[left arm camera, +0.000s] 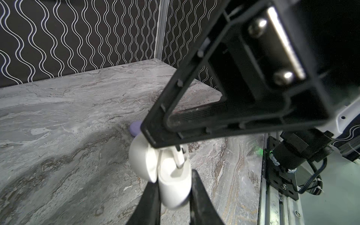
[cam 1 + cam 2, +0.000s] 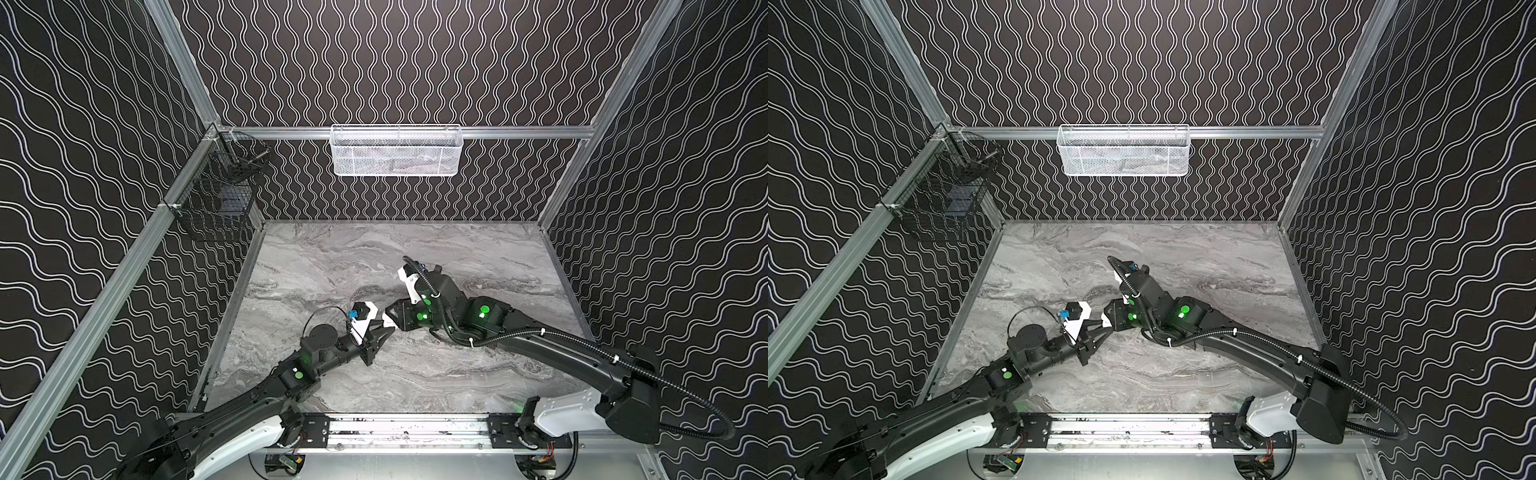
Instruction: Insert the wireless bluetooth earbuds into the charging case
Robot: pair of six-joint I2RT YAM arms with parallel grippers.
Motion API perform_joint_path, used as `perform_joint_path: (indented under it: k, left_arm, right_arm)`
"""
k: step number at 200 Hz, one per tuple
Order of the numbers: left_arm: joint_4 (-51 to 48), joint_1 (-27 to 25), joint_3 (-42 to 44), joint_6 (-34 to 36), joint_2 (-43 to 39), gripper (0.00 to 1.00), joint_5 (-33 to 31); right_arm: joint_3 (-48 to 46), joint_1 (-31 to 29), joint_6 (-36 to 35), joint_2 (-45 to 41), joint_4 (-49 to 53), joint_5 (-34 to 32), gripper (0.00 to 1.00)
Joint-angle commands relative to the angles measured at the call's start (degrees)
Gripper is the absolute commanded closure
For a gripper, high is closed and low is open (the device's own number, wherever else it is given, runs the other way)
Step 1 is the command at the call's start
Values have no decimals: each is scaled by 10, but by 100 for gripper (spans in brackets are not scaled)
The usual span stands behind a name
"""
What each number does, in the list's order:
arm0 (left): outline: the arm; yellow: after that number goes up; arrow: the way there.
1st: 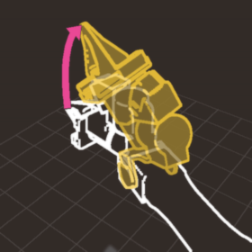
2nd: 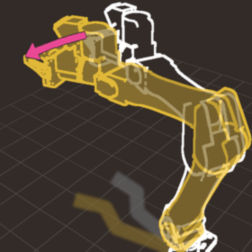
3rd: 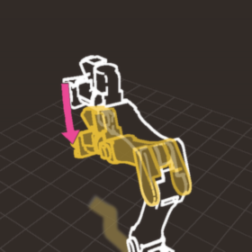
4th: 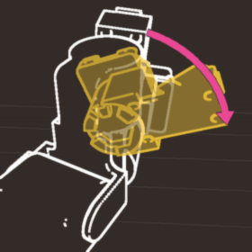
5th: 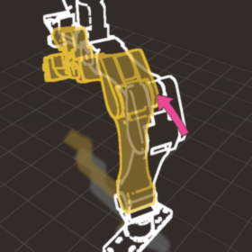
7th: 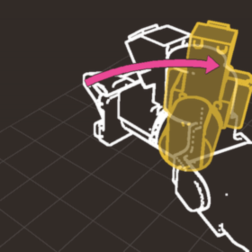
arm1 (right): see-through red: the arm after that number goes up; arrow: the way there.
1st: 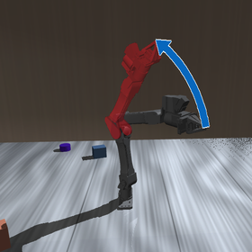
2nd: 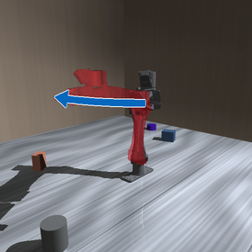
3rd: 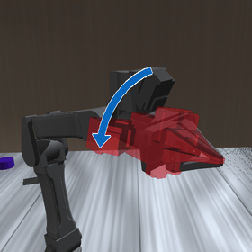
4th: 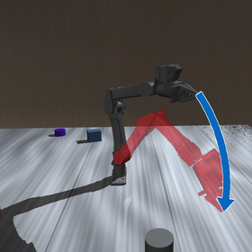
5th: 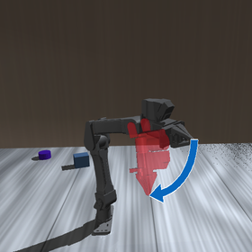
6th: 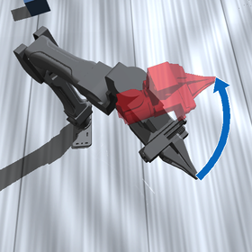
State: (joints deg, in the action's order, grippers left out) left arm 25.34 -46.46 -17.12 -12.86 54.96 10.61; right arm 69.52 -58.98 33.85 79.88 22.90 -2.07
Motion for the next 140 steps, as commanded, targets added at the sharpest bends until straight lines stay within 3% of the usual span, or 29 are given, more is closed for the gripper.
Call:
perform_joint_path:
  k: [1,51,140]
  left_arm:
    - [27,1,-5,14,3,80,2]
    - [24,0,-4,14,3,80,-3]
    - [22,0,-1,14,-5,79,-7]
  right_arm:
    - [18,-12,-7,12,34,-43,67]
    - [61,-38,-6,47,105,-128,68]
    - [71,-52,-7,52,132,-160,75]
